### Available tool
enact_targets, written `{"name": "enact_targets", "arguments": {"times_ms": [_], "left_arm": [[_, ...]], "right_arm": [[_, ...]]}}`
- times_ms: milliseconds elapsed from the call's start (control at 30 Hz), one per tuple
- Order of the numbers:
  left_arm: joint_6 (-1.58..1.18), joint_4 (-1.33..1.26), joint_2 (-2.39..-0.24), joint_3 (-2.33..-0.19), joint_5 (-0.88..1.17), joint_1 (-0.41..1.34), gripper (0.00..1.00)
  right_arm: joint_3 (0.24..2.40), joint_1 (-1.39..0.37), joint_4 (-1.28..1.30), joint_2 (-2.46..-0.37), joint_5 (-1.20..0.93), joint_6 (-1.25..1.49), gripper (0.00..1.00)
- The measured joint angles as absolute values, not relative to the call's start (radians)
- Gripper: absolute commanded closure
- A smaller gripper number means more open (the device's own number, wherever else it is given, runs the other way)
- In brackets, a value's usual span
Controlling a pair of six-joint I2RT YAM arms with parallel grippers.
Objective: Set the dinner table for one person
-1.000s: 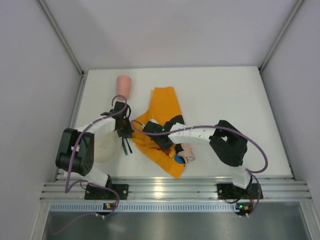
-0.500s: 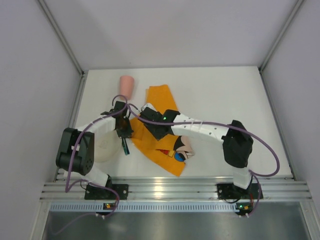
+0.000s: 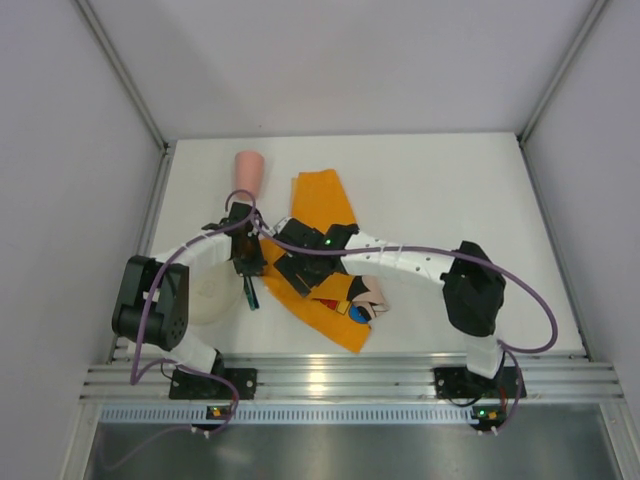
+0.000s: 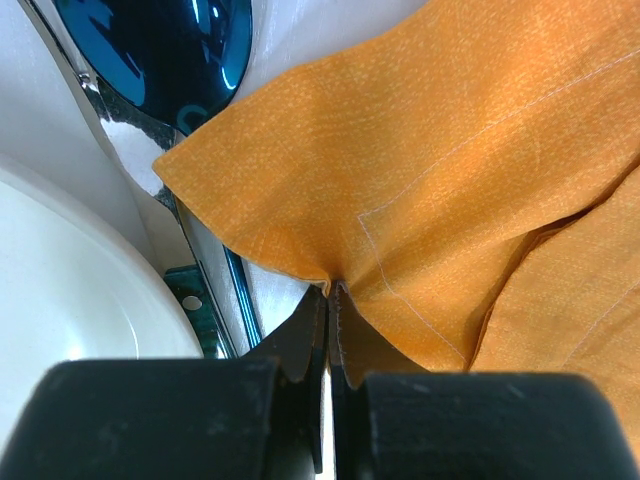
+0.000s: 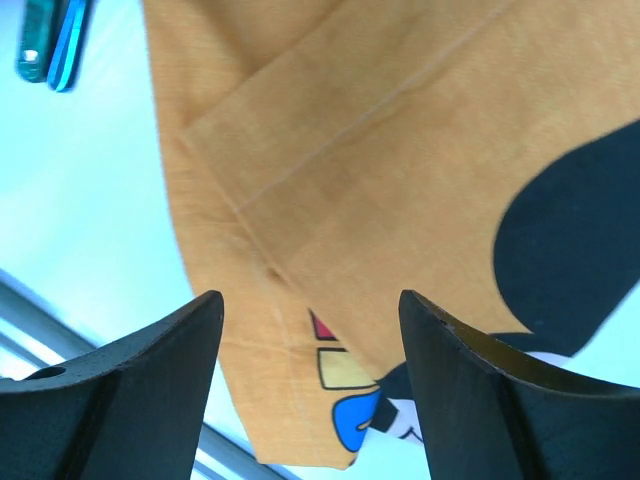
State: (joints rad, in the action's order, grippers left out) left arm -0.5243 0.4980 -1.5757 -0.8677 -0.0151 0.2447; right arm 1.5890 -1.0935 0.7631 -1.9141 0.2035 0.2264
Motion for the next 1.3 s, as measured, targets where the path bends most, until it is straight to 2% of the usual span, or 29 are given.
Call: {"name": "enact_targets", "arguments": {"times_ms": [167,300,567,900,1100,1133,1233,1300], "left_arm": [[-0.524,0.498,-1.576,-0.868,-0.015,0.245,1.0],[-0.523,0.499,-1.576,-0.868,-0.012,0.244,1.0],[-0.518,0.509,-1.58,-0.873,0.006,0.225,1.0],[-0.505,0.562,-1.59,-0.888,0.047,0.214,1.0],[-0.492,0.601,-1.615,-0.923,0.047,0.223,1.0],[-0.49,0.607,-1.615,-0.926,0.047,0.226,1.0],[-0.484,0.625,-1.62,-0.935,0.048,0.237,1.0],[-0.482,0.632,-1.621,-0.937,0.049,0.24,1.0]], "right_arm": [[1.594,-1.111,0.725,-1.944,0.122,0.218,0.3],[1.674,-1.13,0.723,-2.043,0.078,0.203,0.31],[1.724,-1.137,0.705,-2.105,0.082,0.226,0.37],[1.675,-1.131,0.572,-2.167,0.123,0.276,0.44],[1.6,-1.122,0.454,-2.157,0.131,0.281,0.67],[1.588,-1.121,0.438,-2.152,0.134,0.281,0.77],[1.545,-1.118,0.388,-2.134,0.141,0.289,0.93],[1.518,-1.117,0.358,-2.122,0.14,0.294,0.98]]}}
